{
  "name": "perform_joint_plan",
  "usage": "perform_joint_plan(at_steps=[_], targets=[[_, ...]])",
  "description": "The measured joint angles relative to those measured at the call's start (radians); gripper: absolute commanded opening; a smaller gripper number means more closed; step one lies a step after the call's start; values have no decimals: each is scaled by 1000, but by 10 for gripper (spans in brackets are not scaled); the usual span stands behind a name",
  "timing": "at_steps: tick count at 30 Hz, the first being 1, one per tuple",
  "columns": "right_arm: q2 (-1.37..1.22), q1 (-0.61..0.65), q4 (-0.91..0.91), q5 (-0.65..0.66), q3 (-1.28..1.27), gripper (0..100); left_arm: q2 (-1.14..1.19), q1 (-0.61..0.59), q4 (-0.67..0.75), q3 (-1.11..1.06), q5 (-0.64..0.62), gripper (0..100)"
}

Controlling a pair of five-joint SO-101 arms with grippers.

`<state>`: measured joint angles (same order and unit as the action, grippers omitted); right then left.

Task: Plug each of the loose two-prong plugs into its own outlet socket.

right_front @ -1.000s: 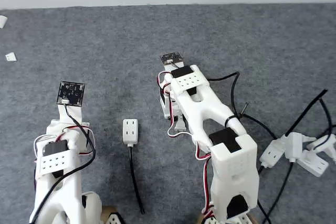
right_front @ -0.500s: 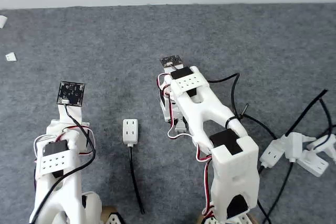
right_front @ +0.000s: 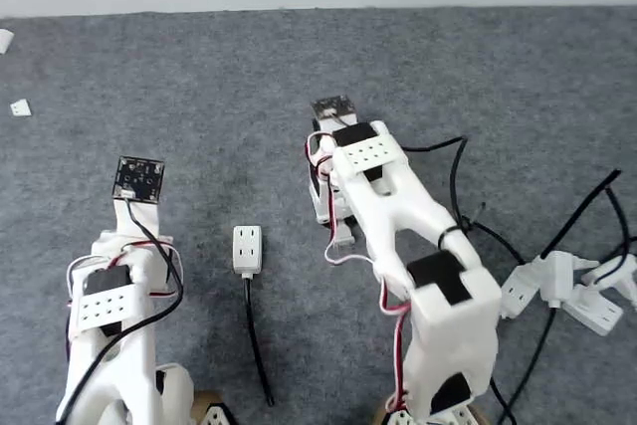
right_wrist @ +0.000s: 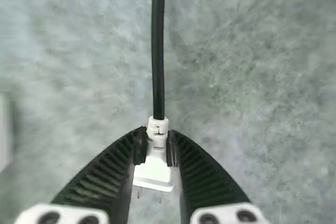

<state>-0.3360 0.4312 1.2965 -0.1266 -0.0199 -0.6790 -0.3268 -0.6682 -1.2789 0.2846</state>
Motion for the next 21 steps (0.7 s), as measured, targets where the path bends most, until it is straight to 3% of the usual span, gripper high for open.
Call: perform_joint_plan(at_steps=[7,13,21], targets=[[374,143,23,61,-130,8,239,9,-106,173,5,13],[703,325,-41,91,-301,8,466,54,-310,354,203,13],[827,416,-169,94,-470,8,505,104,-356,377,302,12]])
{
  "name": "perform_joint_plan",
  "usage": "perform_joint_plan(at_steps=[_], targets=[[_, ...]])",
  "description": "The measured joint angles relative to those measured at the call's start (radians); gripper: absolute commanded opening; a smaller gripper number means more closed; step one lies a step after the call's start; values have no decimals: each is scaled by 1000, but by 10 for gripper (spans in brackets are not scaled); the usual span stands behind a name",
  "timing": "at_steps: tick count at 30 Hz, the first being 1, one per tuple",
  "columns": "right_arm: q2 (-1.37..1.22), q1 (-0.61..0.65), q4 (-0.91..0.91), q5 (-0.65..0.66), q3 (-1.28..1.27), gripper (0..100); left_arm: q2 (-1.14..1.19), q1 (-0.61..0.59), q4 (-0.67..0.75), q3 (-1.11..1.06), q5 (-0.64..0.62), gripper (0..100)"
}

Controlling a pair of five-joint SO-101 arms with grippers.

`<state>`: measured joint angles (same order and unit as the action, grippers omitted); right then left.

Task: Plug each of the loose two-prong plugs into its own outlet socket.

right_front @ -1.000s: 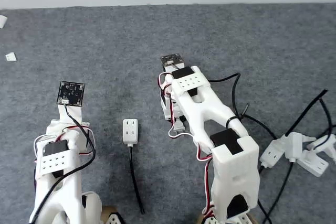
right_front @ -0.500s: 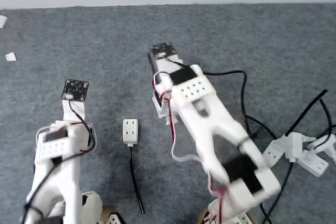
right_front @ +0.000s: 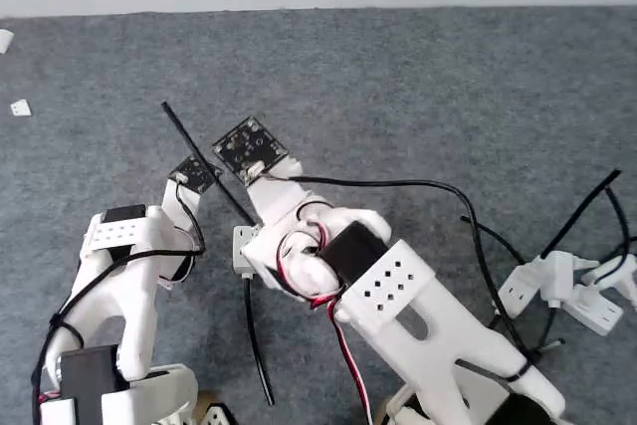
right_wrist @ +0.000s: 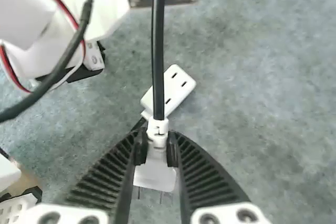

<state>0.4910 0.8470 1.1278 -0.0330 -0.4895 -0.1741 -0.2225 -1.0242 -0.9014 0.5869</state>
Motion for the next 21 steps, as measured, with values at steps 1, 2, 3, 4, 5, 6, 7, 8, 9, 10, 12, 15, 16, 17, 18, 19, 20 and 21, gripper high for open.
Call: perform_joint_plan(at_steps=[1,2,3,4,5,6,7,8,9,10,12,15,16,17,18,19,20,21], targets=[[0,15,-11,0,-11,8,0,2,-8,0,15,12],[-3,31,-20,0,-17,8,0,2,-12,0,34,12],[-14,41,-28,0,-20,8,0,2,-17,0,51,12],[-29,46,-31,0,-20,8,-6,2,-20,0,66,12],[-43,49,-34,0,-20,8,-23,2,-20,-6,80,12],[-55,51,-35,0,-20,8,-51,6,-17,-23,89,12],[-60,52,-37,0,-20,8,-84,12,-15,-49,95,12],[-63,52,-38,2,-20,8,-124,21,-8,-84,100,12],[-63,52,-38,2,-20,8,-172,34,8,-124,103,12],[-63,54,-38,2,-20,8,-224,44,21,-170,106,12],[-63,60,-38,2,-20,8,-333,64,40,-253,123,12],[-64,60,-38,3,-20,8,-489,87,48,-347,135,12],[-66,60,-38,3,-20,8,-532,94,48,-371,143,12],[-66,60,-38,3,-20,8,-568,101,48,-390,147,12],[-66,60,-38,3,-20,8,-595,107,48,-408,152,12],[-66,60,-38,3,-20,8,-617,114,48,-419,153,12],[-66,58,-38,3,-20,8,-634,117,48,-423,155,12],[-66,55,-38,3,-20,8,-644,114,48,-425,158,12]])
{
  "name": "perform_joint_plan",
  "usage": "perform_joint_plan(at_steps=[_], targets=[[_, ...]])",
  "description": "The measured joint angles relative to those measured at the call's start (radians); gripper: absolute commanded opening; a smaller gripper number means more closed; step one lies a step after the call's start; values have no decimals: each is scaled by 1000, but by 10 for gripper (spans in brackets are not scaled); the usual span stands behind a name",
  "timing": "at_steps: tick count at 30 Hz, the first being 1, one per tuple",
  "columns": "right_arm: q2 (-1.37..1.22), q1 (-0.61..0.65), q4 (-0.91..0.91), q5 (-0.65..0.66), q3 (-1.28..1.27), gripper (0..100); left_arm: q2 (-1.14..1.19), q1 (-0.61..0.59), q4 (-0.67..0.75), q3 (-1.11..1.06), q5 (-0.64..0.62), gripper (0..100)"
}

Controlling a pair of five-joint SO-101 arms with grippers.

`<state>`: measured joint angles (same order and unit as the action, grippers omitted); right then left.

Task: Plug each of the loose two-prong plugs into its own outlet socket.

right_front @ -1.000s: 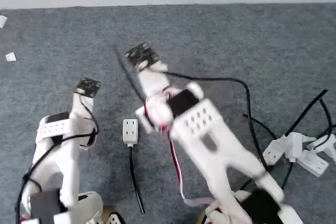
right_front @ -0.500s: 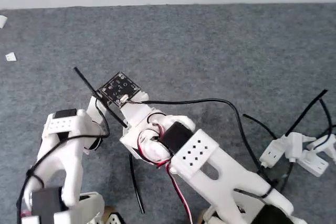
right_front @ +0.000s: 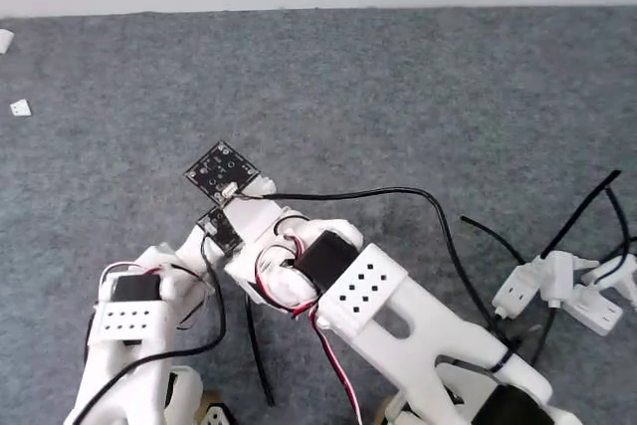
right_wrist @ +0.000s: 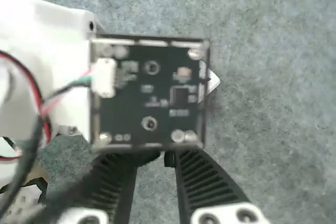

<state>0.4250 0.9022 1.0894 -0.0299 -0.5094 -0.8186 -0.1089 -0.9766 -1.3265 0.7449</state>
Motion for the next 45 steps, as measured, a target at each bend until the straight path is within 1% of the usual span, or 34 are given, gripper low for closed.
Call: perform_joint_plan(at_steps=[3,4,7,9,11,12,15,17,20,23,25,29,35,37,40,41,45], targets=[[0,2,0,0,0,8,-14,-5,38,-3,-6,13],[0,2,-11,0,0,8,-14,-18,66,-3,-35,13],[0,2,-40,0,-3,8,-14,-84,181,-17,-173,14],[0,2,-69,25,-23,8,-14,-127,250,-31,-276,15],[-6,-11,-114,72,-48,8,-14,-153,275,-31,-342,15],[-9,-25,-135,94,-58,8,-14,-160,279,-31,-353,15],[-14,-74,-164,163,-63,8,-14,-161,282,-31,-364,15],[-14,-94,-152,216,-63,9,-14,-166,281,-31,-362,15],[-14,-107,-61,255,-63,9,-14,-167,262,-31,-319,15],[-14,-140,54,265,-63,9,-14,-167,253,-31,-308,16],[-25,-158,94,267,-63,9,-14,-167,253,-31,-308,16],[-133,-170,114,288,-52,9,-14,-167,253,-31,-308,16],[-388,-219,152,301,114,13,-14,-167,253,-31,-305,16],[-451,-253,144,302,157,47,-14,-167,253,-31,-305,16],[-526,-292,138,304,219,139,-14,-167,253,-31,-305,16],[-545,-301,135,304,238,145,-14,-167,253,-31,-305,16],[-603,-339,137,304,295,99,-14,-167,253,-31,-305,16]])
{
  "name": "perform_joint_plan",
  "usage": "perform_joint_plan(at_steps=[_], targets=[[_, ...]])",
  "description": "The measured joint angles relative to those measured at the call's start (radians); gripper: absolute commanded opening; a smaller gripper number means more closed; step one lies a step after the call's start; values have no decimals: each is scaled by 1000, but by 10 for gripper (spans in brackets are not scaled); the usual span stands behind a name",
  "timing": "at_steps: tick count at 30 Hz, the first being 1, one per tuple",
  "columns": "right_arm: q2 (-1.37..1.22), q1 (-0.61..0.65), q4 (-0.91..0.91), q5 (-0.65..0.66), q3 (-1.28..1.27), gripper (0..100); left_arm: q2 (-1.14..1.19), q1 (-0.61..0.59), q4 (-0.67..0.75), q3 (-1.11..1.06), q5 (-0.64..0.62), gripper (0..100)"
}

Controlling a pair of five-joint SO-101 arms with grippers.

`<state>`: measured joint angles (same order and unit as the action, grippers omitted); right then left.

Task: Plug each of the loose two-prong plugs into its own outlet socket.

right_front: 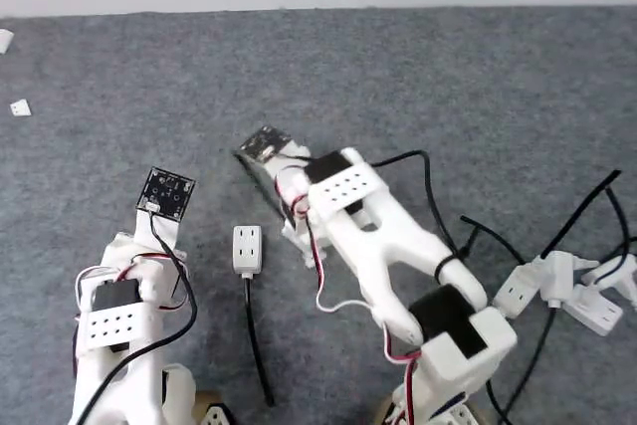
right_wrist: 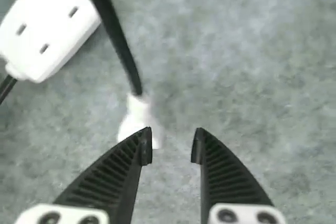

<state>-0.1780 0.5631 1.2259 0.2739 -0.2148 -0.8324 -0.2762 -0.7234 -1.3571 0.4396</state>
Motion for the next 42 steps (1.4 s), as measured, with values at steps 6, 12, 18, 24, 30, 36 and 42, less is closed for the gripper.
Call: perform_joint_plan(at_steps=[6,12,18,24,30,36,42], targets=[[-2,-38,0,-35,55,19,0,0,0,0,3,16],[26,-8,-5,-54,48,25,0,0,0,0,23,16],[28,31,-61,-31,0,164,0,0,-9,0,28,16],[-43,71,-75,11,2,166,0,0,-17,0,28,16],[-118,87,-83,18,26,165,0,0,-17,0,28,16],[-203,89,-84,18,95,165,0,0,-18,0,28,16],[-218,91,-84,18,123,104,0,0,-18,0,28,16]])
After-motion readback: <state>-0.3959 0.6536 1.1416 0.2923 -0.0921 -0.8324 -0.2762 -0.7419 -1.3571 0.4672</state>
